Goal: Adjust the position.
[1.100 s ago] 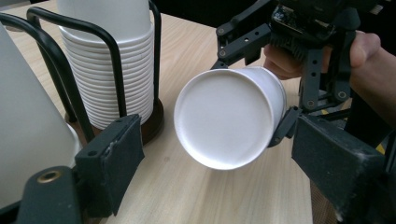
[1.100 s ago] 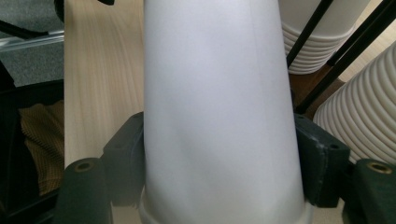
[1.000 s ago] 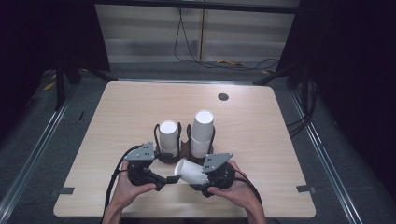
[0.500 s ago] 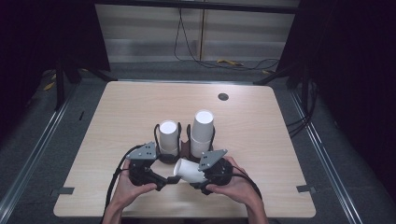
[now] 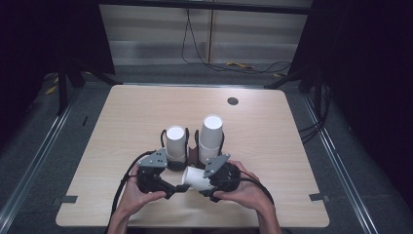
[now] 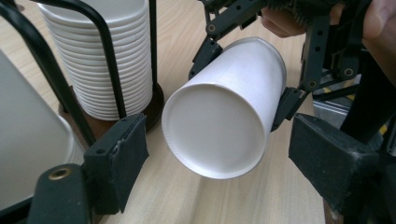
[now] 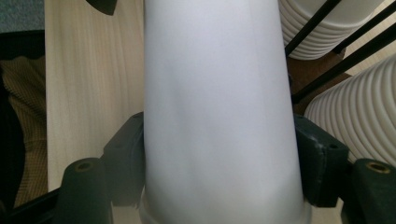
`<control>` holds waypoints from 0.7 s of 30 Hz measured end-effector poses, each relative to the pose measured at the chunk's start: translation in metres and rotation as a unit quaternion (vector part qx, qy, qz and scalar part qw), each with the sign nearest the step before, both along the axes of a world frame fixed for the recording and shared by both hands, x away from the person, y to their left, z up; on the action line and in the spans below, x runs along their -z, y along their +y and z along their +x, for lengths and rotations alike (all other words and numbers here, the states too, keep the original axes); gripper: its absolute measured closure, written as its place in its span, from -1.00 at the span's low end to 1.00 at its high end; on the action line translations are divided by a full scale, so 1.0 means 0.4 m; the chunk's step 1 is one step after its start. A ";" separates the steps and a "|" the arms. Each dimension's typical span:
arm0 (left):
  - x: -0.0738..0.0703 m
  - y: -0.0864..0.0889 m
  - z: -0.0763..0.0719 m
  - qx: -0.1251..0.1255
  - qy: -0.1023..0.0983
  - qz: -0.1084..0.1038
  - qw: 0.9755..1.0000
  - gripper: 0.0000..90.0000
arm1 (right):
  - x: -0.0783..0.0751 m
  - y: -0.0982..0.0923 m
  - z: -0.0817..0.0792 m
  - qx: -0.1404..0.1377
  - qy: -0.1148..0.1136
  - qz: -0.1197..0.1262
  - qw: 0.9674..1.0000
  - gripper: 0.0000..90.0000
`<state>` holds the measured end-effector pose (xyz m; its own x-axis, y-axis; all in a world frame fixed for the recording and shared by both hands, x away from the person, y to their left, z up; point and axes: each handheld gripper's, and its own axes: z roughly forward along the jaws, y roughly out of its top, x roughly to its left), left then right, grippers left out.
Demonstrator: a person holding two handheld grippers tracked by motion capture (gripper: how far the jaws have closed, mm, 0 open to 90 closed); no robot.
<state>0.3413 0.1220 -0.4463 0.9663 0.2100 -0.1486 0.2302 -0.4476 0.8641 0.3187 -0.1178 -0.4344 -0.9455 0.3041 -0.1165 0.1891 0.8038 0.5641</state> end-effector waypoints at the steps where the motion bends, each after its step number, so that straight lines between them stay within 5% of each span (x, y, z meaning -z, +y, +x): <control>1: -0.001 -0.002 0.001 0.002 -0.002 0.006 1.000 -0.59 | -0.001 0.001 0.000 0.000 0.002 -0.006 1.000 -0.34; 21: 0.019 -0.026 0.013 0.032 0.004 0.052 0.998 -0.64 | -0.004 0.028 0.012 -0.025 0.018 -0.072 0.997 -0.32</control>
